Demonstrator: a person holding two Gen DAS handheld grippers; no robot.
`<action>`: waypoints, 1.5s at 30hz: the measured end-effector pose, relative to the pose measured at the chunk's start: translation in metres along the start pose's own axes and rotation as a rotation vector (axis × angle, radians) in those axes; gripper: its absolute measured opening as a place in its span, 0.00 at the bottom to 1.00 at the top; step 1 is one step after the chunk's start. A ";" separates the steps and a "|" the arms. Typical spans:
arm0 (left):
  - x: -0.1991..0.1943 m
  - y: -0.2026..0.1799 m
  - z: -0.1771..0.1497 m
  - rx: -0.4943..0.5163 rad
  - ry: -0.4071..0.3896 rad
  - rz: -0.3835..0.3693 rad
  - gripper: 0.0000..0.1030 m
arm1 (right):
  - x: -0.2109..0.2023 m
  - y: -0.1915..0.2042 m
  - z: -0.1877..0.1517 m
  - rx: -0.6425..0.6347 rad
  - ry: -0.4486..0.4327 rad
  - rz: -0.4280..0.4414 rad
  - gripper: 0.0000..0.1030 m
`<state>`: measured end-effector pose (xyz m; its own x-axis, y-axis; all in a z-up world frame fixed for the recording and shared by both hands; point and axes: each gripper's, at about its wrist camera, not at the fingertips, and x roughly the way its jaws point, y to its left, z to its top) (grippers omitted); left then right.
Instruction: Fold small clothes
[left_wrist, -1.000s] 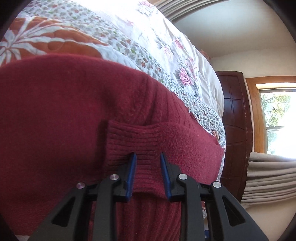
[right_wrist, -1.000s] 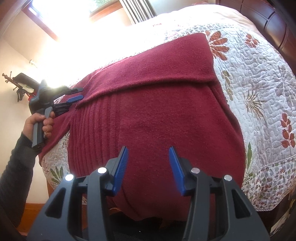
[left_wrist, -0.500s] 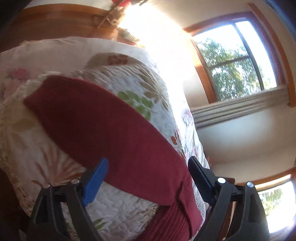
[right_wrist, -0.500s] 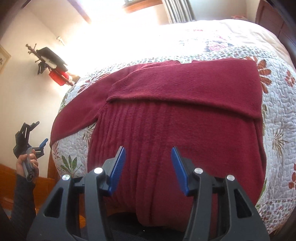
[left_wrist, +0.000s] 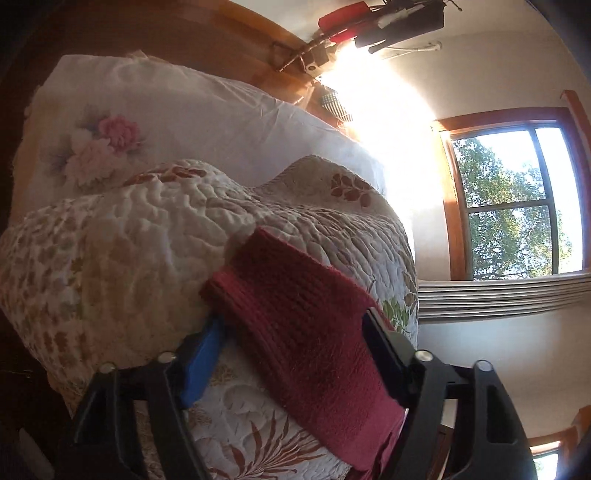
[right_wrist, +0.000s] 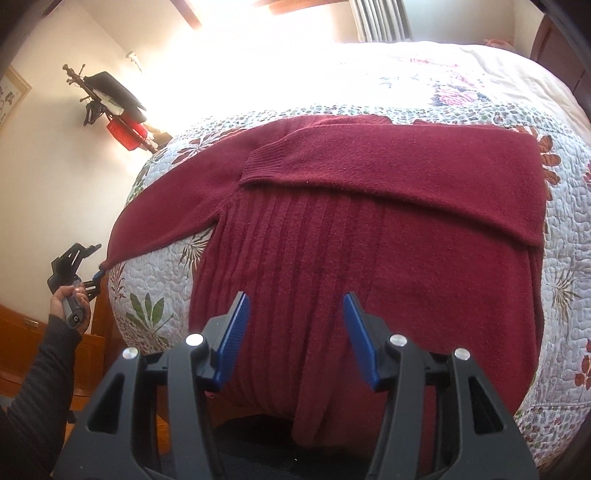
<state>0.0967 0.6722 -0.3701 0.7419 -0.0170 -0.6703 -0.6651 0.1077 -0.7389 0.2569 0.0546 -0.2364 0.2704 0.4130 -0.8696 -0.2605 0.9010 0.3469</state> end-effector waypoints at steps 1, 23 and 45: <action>-0.001 -0.004 0.002 0.010 -0.009 0.005 0.28 | -0.002 -0.004 0.000 0.011 -0.006 -0.004 0.52; -0.038 -0.382 -0.237 0.939 0.118 -0.411 0.08 | -0.037 -0.082 -0.019 0.286 -0.099 0.073 0.52; 0.188 -0.305 -0.495 1.157 0.798 -0.191 0.12 | -0.066 -0.143 -0.021 0.420 -0.124 0.050 0.70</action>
<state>0.3966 0.1436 -0.3044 0.3059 -0.6300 -0.7138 0.1706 0.7739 -0.6099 0.2565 -0.1047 -0.2360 0.3832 0.4473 -0.8081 0.1166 0.8445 0.5227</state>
